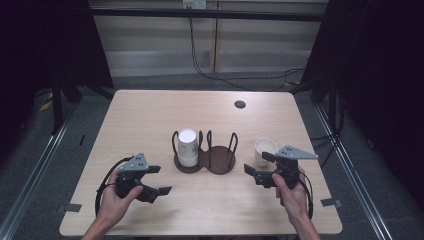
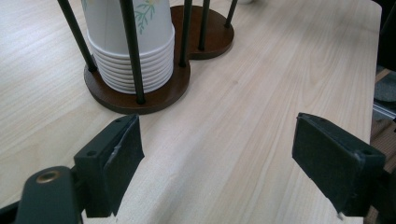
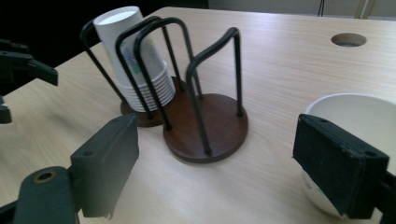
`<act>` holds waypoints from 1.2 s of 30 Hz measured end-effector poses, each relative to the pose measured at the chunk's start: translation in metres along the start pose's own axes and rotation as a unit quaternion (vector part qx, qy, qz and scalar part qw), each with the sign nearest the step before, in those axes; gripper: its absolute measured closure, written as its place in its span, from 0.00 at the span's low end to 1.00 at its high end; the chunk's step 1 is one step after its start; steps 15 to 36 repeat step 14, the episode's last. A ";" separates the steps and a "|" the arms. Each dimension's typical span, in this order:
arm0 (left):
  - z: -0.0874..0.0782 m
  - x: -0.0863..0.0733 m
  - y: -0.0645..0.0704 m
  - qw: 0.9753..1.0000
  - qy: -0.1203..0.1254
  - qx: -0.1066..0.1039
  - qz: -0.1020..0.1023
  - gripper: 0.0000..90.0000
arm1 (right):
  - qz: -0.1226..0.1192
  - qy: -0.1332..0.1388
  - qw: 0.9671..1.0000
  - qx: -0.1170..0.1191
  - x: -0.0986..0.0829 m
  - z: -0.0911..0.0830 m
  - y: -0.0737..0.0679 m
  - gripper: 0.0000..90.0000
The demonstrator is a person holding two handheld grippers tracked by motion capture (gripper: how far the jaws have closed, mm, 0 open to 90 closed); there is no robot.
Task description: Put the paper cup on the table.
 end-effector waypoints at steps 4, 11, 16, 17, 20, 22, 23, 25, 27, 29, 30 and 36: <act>-0.001 -0.004 0.000 1.000 0.010 0.004 -0.007 0.18 | -0.011 0.001 1.000 0.008 -0.010 0.000 -0.012 0.15; 0.000 -0.010 0.002 1.000 0.025 0.012 -0.009 0.18 | -0.011 0.011 1.000 0.014 -0.027 0.008 -0.016 0.15; 0.002 -0.013 0.001 0.999 0.027 0.009 -0.017 0.18 | -0.013 0.005 1.000 0.011 -0.030 0.011 -0.014 0.15; 0.002 -0.013 0.001 0.999 0.027 0.009 -0.017 0.18 | -0.013 0.005 1.000 0.011 -0.030 0.011 -0.014 0.15; 0.002 -0.013 0.001 0.999 0.027 0.009 -0.017 0.18 | -0.013 0.005 1.000 0.011 -0.030 0.011 -0.014 0.15; 0.002 -0.013 0.001 0.999 0.027 0.009 -0.017 0.18 | -0.013 0.005 1.000 0.011 -0.030 0.011 -0.014 0.15; 0.002 -0.013 0.001 0.999 0.027 0.009 -0.017 0.18 | -0.013 0.005 1.000 0.011 -0.030 0.011 -0.014 0.15; 0.002 -0.013 0.001 0.999 0.027 0.009 -0.017 0.18 | -0.013 0.005 1.000 0.011 -0.030 0.011 -0.014 0.15; 0.002 -0.013 0.001 0.999 0.027 0.009 -0.017 0.18 | -0.013 0.005 1.000 0.011 -0.030 0.011 -0.014 0.15; 0.002 -0.013 0.001 0.999 0.027 0.009 -0.017 0.18 | -0.013 0.005 1.000 0.011 -0.030 0.011 -0.014 0.15; 0.002 -0.013 0.001 0.999 0.027 0.009 -0.017 0.18 | -0.013 0.005 1.000 0.011 -0.030 0.011 -0.014 0.15; 0.002 -0.013 0.001 0.999 0.027 0.009 -0.017 0.18 | -0.013 0.005 1.000 0.011 -0.030 0.011 -0.014 0.15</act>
Point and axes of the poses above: each handheld gripper's, and its own axes: z roughly forward along the jaws, x roughly out of its top, y roughly to its right, the point moved 4 cm from there along z, roughly forward along the jaws, and after that the axes turned 9 degrees about z, right-handed, at the moved point
